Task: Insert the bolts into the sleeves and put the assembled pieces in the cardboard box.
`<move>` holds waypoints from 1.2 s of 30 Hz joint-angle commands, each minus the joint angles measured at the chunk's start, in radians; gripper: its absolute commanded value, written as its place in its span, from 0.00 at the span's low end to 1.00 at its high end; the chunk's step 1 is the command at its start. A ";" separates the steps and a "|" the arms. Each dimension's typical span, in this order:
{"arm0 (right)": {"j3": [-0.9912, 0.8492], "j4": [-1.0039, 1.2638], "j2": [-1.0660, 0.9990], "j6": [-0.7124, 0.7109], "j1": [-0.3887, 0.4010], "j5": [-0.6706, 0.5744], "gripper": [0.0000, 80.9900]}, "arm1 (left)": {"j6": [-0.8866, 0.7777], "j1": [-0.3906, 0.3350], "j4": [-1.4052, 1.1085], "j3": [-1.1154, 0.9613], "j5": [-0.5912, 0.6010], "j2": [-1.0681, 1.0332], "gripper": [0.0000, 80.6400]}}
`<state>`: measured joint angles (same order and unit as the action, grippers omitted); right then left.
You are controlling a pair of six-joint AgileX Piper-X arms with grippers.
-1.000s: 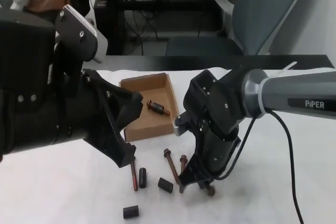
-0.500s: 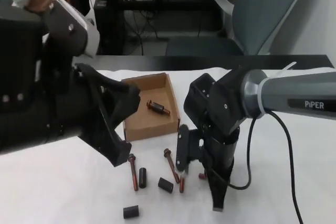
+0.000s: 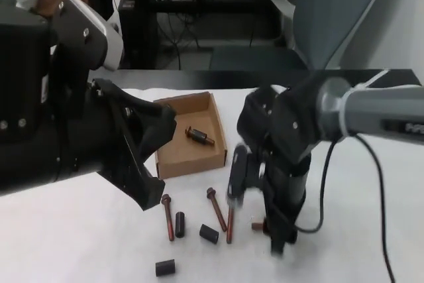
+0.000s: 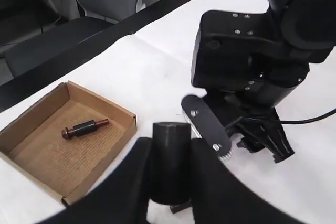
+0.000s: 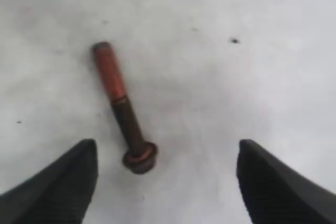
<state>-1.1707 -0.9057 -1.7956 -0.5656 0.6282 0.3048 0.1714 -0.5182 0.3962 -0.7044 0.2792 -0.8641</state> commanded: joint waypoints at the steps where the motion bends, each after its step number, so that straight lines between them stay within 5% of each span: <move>1: -0.033 0.029 0.085 0.323 0.003 0.051 0.86 | -0.029 -0.003 0.002 -0.007 0.008 0.024 0.02; 6: -0.053 0.006 0.224 1.339 0.014 0.037 0.86 | -0.036 -0.003 0.011 -0.007 -0.002 0.054 0.02; 10: -0.053 0.054 0.268 1.764 0.048 0.082 0.86 | -0.036 -0.003 0.011 -0.007 -0.040 0.090 0.02; 14: -0.053 0.078 0.263 1.902 0.058 0.041 0.86 | -0.070 -0.003 0.009 -0.007 -0.053 0.135 0.02; 16: -0.053 0.026 0.255 1.980 0.065 0.056 0.63 | -0.090 -0.003 0.012 -0.007 -0.053 0.164 0.02; 19: -0.042 -0.066 0.237 2.061 0.066 0.022 0.41 | -0.088 -0.003 0.015 -0.007 -0.060 0.206 0.02; 22: 0.012 -0.079 0.236 2.105 0.066 0.007 0.51 | -0.088 -0.003 0.017 -0.007 -0.104 0.246 0.02; 25: 0.091 -0.071 0.236 2.168 0.066 -0.064 0.78 | -0.086 -0.003 0.017 -0.007 -0.135 0.265 0.02; 30: 0.189 0.057 0.236 2.197 0.064 -0.084 0.68 | -0.081 -0.003 0.011 -0.007 -0.145 0.266 0.02; 36: 0.272 0.169 0.216 2.235 0.036 -0.101 0.68 | -0.057 -0.003 -0.027 -0.007 -0.143 0.262 0.02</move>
<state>-0.9208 -0.7638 -1.5662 1.6513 0.6785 0.2153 0.1055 -0.5182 0.4049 -0.7044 0.1441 -0.6034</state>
